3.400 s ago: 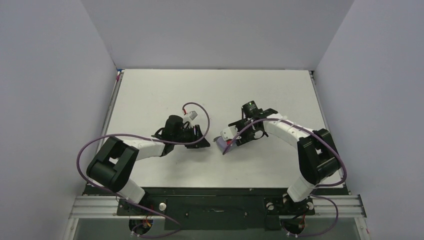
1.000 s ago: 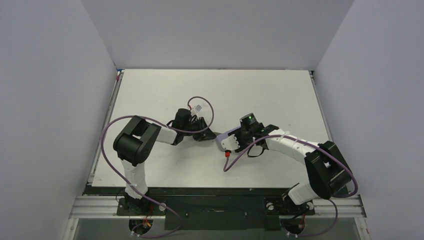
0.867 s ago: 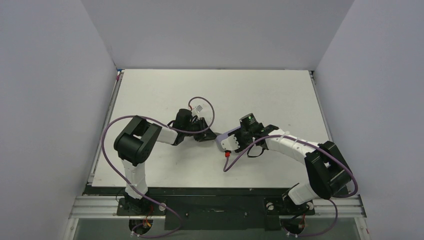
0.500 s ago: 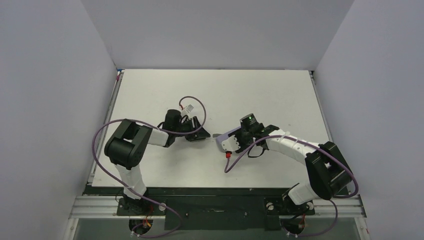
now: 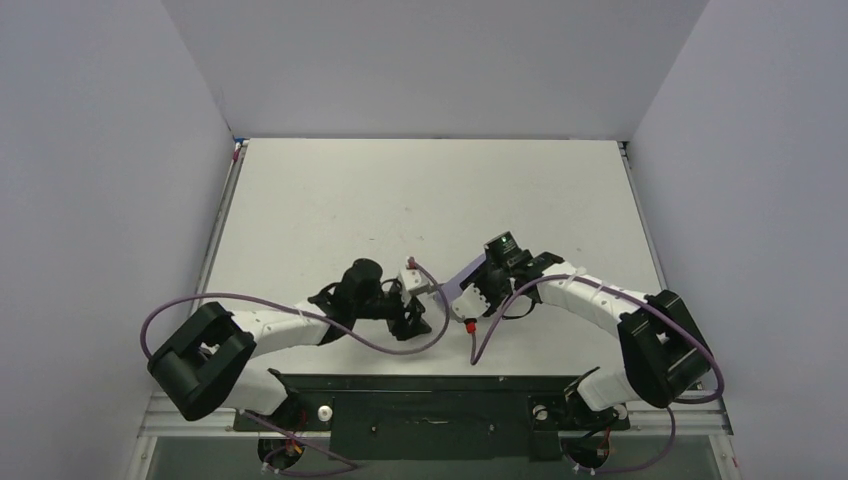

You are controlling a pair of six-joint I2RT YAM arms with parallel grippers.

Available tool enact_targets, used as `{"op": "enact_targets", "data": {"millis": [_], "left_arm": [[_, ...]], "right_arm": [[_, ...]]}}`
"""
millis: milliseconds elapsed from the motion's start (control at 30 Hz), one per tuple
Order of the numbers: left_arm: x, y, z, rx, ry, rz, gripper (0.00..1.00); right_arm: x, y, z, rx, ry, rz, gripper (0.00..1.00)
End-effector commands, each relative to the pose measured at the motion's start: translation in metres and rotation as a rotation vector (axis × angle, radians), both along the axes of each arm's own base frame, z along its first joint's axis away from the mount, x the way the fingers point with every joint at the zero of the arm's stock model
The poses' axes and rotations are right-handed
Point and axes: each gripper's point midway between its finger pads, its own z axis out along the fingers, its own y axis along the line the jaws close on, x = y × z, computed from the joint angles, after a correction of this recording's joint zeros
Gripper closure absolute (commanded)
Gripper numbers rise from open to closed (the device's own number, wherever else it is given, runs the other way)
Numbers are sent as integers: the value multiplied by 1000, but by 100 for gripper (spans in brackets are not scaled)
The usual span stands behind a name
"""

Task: Open the umbrella

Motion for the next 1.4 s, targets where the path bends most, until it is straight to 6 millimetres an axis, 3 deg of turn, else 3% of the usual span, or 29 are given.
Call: {"op": "enact_targets", "data": {"millis": [0, 300, 433, 533, 800, 1033, 1200, 1367], "left_arm": [[2, -7, -9, 65, -280, -33, 50], [1, -30, -21, 7, -449, -92, 56], [13, -35, -28, 14, -462, -58, 56], [16, -36, -40, 32, -457, -51, 56], [21, -47, -48, 24, -469, -70, 60], [13, -57, -53, 9, -418, -109, 76], [-6, -52, -58, 25, -358, -129, 98], [-21, -45, -54, 31, -317, -102, 100]], "right_arm": [[-66, -28, -36, -119, 221, 95, 65], [-80, -38, -38, -135, 219, 125, 65], [-81, -39, -37, -133, 216, 127, 65], [-82, -39, -36, -128, 217, 125, 65], [-87, -41, -39, -116, 216, 119, 65], [-81, -39, -38, -105, 210, 85, 66], [-76, -38, -38, -88, 199, 49, 67], [-65, -32, -38, -51, 160, -18, 69]]}}
